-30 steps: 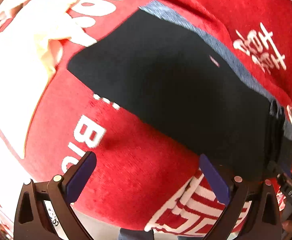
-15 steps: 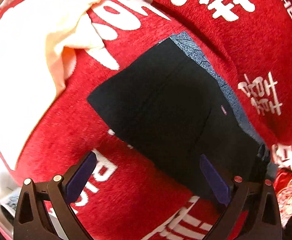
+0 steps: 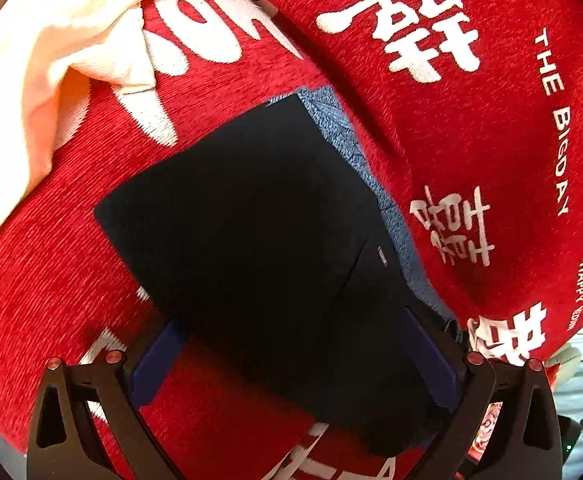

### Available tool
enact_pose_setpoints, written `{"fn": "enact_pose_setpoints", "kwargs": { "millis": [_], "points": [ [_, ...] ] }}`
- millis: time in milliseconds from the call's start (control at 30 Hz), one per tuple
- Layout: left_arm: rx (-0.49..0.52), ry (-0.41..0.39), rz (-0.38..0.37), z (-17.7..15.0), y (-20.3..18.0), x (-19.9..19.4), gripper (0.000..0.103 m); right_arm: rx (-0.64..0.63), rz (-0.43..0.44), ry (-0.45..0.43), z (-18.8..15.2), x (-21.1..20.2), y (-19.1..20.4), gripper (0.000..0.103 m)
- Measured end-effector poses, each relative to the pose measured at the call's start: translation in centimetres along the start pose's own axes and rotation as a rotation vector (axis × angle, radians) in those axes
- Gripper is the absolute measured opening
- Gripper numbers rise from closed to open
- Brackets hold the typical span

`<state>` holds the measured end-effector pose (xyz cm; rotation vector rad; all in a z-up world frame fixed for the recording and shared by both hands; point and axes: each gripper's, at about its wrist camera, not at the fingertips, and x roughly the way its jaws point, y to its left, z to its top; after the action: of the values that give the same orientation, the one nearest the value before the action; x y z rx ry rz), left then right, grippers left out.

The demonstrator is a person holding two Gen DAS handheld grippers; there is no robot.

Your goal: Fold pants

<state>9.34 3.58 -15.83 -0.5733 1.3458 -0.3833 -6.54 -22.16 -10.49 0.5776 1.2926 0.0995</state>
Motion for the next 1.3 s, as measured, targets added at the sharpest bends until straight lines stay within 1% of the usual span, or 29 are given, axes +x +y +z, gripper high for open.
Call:
{"fn": "enact_pose_setpoints", "kwargs": {
  "millis": [200,267,333,367,433,500,567,600,633,667,700,733,767,800,833,900,967,1000,1067,1133,1200,1300],
  "points": [
    [-0.004,-0.015,-0.023,0.4,-0.2,-0.3,0.103,0.004,0.016,0.014,0.0,0.7,0.1,0.088],
    [0.003,-0.008,-0.095,0.5,-0.9,-1.1,0.103,0.004,0.025,0.014,0.1,0.6,0.3,0.088],
    [0.045,-0.024,-0.132,0.7,-1.9,-1.8,0.103,-0.001,0.035,0.007,0.3,0.4,0.5,0.088],
    [0.078,-0.027,-0.134,0.9,-2.4,-1.7,0.103,-0.003,0.036,0.004,0.3,0.4,0.6,0.088],
    [0.089,-0.006,-0.087,1.3,-2.4,-0.8,0.103,0.0,0.032,0.003,0.5,0.4,0.6,0.088],
    [0.04,0.041,-0.016,1.7,-1.4,0.8,0.103,0.012,0.033,0.004,0.6,0.4,0.4,0.088],
    [0.038,0.03,0.018,1.7,-1.7,0.8,0.103,0.02,0.041,-0.001,0.7,0.4,0.3,0.088],
    [0.049,0.029,0.049,1.7,-2.2,0.8,0.099,0.02,0.045,-0.005,0.8,0.3,0.3,0.088],
    [0.076,0.031,0.128,1.6,-3.0,1.1,0.094,0.017,0.045,-0.009,0.8,0.2,0.2,0.088],
    [0.094,0.022,0.189,1.5,-3.4,1.2,0.083,0.015,0.044,-0.013,0.9,0.1,0.2,0.088],
    [0.11,0.014,0.238,1.4,-3.8,1.3,0.069,0.015,0.042,-0.017,1.1,0.0,0.1,0.088],
    [0.138,-0.006,0.299,1.3,-4.3,1.2,0.06,0.018,0.038,-0.021,1.4,-0.1,0.0,0.088],
    [0.17,-0.011,0.326,1.4,-4.6,1.3,0.05,0.021,0.035,-0.028,1.7,-0.4,-0.2,0.088],
    [0.2,-0.016,0.337,1.3,-5.0,1.3,0.046,0.024,0.031,-0.037,2.0,-0.8,-0.4,0.088],
    [0.271,-0.043,0.363,0.9,-6.0,1.2,0.044,0.027,0.026,-0.048,2.4,-1.2,-0.6,0.088],
    [0.442,-0.096,0.443,-0.4,-8.2,1.3,0.041,0.033,0.019,-0.061,3.5,-2.1,-1.0,0.088],
    [0.607,-0.15,0.519,-2.1,-10.2,1.5,0.041,0.032,0.015,-0.063,4.7,-2.8,-1.0,0.088],
    [0.664,-0.17,0.542,-2.8,-10.9,1.6,0.041,0.026,0.015,-0.064,5.5,-3.2,-0.9,0.088],
    [0.763,-0.201,0.586,-3.8,-12.2,2.0,0.041,0.002,0.021,-0.06,7.4,-3.7,-0.3,0.089],
    [0.828,-0.215,0.615,-4.6,-12.6,2.2,0.041,-0.029,0.017,-0.031,9.5,-3.6,0.9,0.089],
    [0.886,-0.226,0.635,-5.3,-13.1,2.4,0.041,-0.063,0.014,0.032,11.6,-2.7,2.4,0.089],
    [0.942,-0.238,0.647,-5.7,-13.1,2.2,0.041,-0.157,0.048,0.122,14.5,-1.1,6.2,0.089]
  ]
}}
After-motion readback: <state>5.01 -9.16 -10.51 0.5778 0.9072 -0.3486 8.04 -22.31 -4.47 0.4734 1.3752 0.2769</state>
